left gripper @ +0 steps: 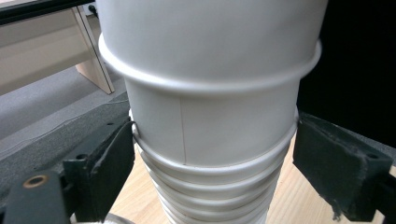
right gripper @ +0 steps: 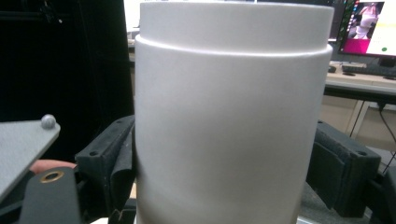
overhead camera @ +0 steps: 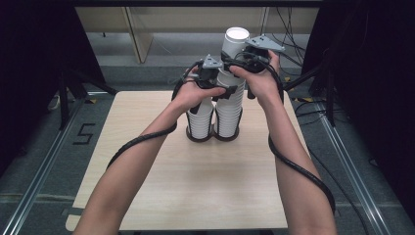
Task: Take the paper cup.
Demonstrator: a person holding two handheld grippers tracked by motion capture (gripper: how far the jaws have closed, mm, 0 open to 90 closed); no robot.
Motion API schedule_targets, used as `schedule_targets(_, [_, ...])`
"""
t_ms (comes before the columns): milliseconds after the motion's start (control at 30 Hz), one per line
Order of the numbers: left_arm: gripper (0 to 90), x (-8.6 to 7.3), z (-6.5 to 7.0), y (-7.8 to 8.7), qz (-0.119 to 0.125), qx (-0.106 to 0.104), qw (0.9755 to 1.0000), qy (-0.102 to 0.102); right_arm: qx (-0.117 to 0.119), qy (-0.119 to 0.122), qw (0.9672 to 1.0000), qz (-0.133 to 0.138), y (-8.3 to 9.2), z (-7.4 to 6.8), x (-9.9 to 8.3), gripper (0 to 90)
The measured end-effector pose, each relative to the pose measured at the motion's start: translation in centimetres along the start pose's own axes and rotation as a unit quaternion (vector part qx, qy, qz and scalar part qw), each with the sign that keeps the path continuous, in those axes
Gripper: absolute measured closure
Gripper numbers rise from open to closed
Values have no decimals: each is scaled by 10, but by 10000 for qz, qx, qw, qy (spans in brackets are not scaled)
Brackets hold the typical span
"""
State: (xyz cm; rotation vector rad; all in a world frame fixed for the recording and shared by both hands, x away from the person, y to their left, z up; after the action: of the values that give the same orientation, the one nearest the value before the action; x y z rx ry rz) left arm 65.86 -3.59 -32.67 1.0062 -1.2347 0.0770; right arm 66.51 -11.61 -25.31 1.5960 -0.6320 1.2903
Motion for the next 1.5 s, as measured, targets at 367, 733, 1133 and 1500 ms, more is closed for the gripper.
schedule_targets(367, [132,0,-1,1,-21,20,10000,-31,70,-178,9983,554,18,-2,24,195])
schedule_targets(733, [128,1,-2,6,122,81,9999,11,30,-175,9946,1019,49,1,49,196])
schedule_targets(1133, [90,2,7,48,487,39,9987,-129,-138,-26,9929,1184,80,14,44,197])
schedule_targets(1500, [94,-52,23,106,637,22,9975,-300,-205,41,9934,1123,111,21,-13,197])
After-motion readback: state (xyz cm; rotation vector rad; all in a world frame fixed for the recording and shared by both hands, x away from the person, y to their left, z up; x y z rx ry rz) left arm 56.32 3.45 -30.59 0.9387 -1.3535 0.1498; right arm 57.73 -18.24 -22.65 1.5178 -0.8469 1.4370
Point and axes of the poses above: each handheld gripper's, and its own axes: y roughly backward along the jaws, x roughly out of its top, z roughly to its right, the point moved 7 cm from there along -y, roughly forward along the jaws, and after that the axes turned 13 degrees about -z, right-handed, at the moved point
